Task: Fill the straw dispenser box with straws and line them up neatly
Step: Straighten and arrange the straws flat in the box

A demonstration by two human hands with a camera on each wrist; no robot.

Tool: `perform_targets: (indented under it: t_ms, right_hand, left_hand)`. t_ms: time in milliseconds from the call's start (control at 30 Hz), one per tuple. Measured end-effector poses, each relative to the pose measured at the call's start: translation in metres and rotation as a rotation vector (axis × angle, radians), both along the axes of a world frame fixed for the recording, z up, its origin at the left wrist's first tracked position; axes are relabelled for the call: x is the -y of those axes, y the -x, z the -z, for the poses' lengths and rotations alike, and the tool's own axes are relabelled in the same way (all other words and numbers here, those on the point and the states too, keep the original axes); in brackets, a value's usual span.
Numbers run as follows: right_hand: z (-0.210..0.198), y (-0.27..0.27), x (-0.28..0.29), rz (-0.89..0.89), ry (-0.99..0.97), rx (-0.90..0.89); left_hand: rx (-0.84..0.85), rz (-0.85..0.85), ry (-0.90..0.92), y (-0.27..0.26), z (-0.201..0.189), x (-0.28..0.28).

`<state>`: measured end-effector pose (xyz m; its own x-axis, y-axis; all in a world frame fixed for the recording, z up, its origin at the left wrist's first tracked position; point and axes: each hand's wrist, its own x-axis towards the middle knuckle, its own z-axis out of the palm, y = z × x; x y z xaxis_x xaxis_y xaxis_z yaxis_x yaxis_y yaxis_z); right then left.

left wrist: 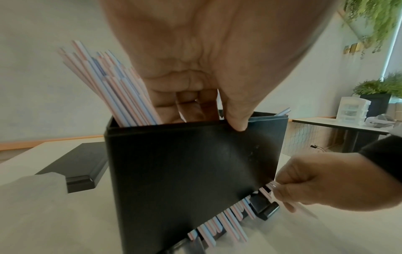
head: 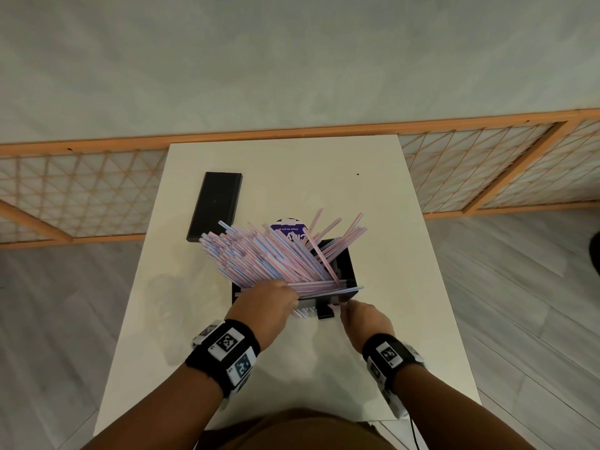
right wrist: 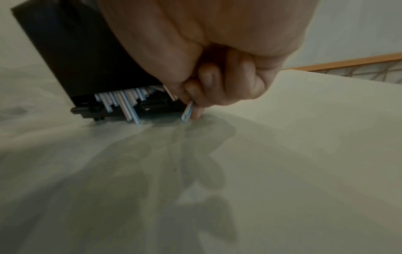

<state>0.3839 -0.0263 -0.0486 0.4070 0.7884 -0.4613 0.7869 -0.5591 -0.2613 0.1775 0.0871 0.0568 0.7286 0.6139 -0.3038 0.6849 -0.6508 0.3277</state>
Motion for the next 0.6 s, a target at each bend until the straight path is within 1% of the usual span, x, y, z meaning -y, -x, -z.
perform_targets:
  t_ms: [167, 267, 367, 500, 600]
  right_hand:
    - [0.012, 0.001, 0.039, -0.068, 0.065, 0.002]
    - [0.017, -0.001, 0.065, -0.069, 0.086, -0.026]
    - [0.014, -0.003, 0.078, -0.082, 0.099, -0.037]
    - [0.005, -0.006, 0.069, 0.014, 0.06, -0.077]
    - [0.004, -0.007, 0.048, 0.175, -0.002, -0.259]
  left_hand:
    - [-0.049, 0.01, -0.02, -0.002, -0.008, 0.004]
    - [-0.037, 0.001, 0.006, -0.002, -0.011, 0.004]
    - [-0.005, -0.011, 0.021, -0.001, -0.009, 0.004]
    - [0.036, -0.048, 0.025, 0.002, -0.002, 0.005]
    - [0.058, -0.071, 0.022, 0.004, 0.0, 0.006]
